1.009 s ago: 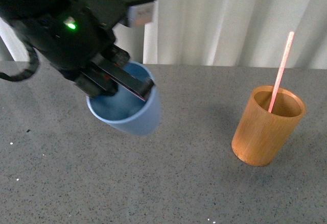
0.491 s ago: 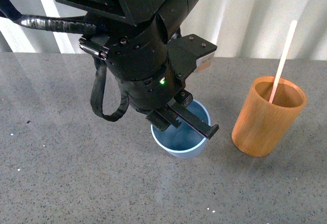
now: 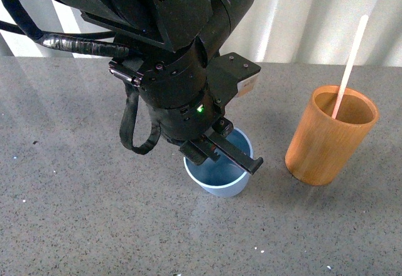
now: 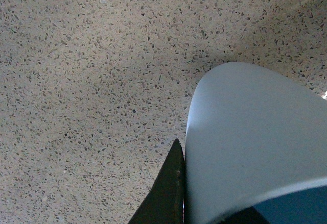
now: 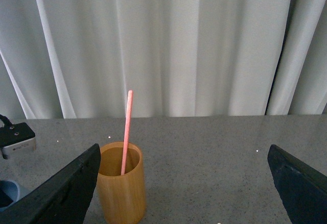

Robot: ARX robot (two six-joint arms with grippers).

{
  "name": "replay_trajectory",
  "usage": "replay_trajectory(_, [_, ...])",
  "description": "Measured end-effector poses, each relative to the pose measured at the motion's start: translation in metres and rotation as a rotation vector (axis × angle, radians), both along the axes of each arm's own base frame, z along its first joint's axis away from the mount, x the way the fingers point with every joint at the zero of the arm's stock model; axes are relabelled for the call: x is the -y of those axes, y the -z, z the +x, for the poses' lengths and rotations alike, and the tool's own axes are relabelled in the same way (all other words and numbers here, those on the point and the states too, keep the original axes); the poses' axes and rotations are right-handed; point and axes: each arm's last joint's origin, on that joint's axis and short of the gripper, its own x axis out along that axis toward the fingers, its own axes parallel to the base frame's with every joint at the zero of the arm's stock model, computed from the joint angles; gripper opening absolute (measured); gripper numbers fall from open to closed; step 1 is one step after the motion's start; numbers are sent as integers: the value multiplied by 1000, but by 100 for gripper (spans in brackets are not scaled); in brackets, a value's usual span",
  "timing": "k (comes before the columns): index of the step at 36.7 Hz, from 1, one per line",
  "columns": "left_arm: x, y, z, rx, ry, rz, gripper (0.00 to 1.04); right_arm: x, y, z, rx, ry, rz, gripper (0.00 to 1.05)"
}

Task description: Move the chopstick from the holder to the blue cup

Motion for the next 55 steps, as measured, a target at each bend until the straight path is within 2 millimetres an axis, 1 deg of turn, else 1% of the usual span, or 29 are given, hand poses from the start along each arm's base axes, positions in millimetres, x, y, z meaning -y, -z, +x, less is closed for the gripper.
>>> replay_trajectory(3, [0,0,0,-6,-6,-1,4,0,0,0,0,0,0,95])
replay_trajectory(6, [0,-1,0,-9,-9,4,14,0,0,0,0,0,0,95])
replay_trajectory(9, [2,-3,1,-4,-17,2,30,0,0,0,0,0,0,95])
replay_trajectory(13, [4,-7,3,2,-29,-7,46,0,0,0,0,0,0,95])
replay_trajectory(15, [5,-8,3,3,-34,-13,57,0,0,0,0,0,0,95])
replay_trajectory(18, [7,-8,2,0,-38,-14,67,0,0,0,0,0,0,95])
replay_trajectory(19, [7,-8,1,-1,-37,-14,73,0,0,0,0,0,0,95])
replay_trajectory(21, [8,-8,1,-1,-38,-15,78,0,0,0,0,0,0,95])
replay_trajectory(24, [8,-10,1,2,-37,-18,94,0,0,0,0,0,0,95])
replay_trajectory(26, [8,-11,1,4,-37,-20,99,0,0,0,0,0,0,95])
replay_trajectory(27, [8,-12,1,6,-37,-20,100,0,0,0,0,0,0,95])
replay_trajectory(30, [7,-15,1,12,-43,-25,97,0,0,0,0,0,0,95])
replay_trajectory(37, [-1,-29,4,45,-64,-42,98,0,0,0,0,0,0,95])
replay_trajectory(44, [-21,-52,12,108,-125,-58,98,0,0,0,0,0,0,95])
replay_trajectory(48, [-44,-74,16,163,-177,-87,98,0,0,0,0,0,0,95])
replay_trajectory(51, [-63,-89,15,218,-217,-125,98,0,0,0,0,0,0,95])
replay_trajectory(53, [-79,-101,11,302,-266,-153,98,0,0,0,0,0,0,95])
replay_trajectory(55, [-96,-113,6,422,-344,-204,98,0,0,0,0,0,0,95])
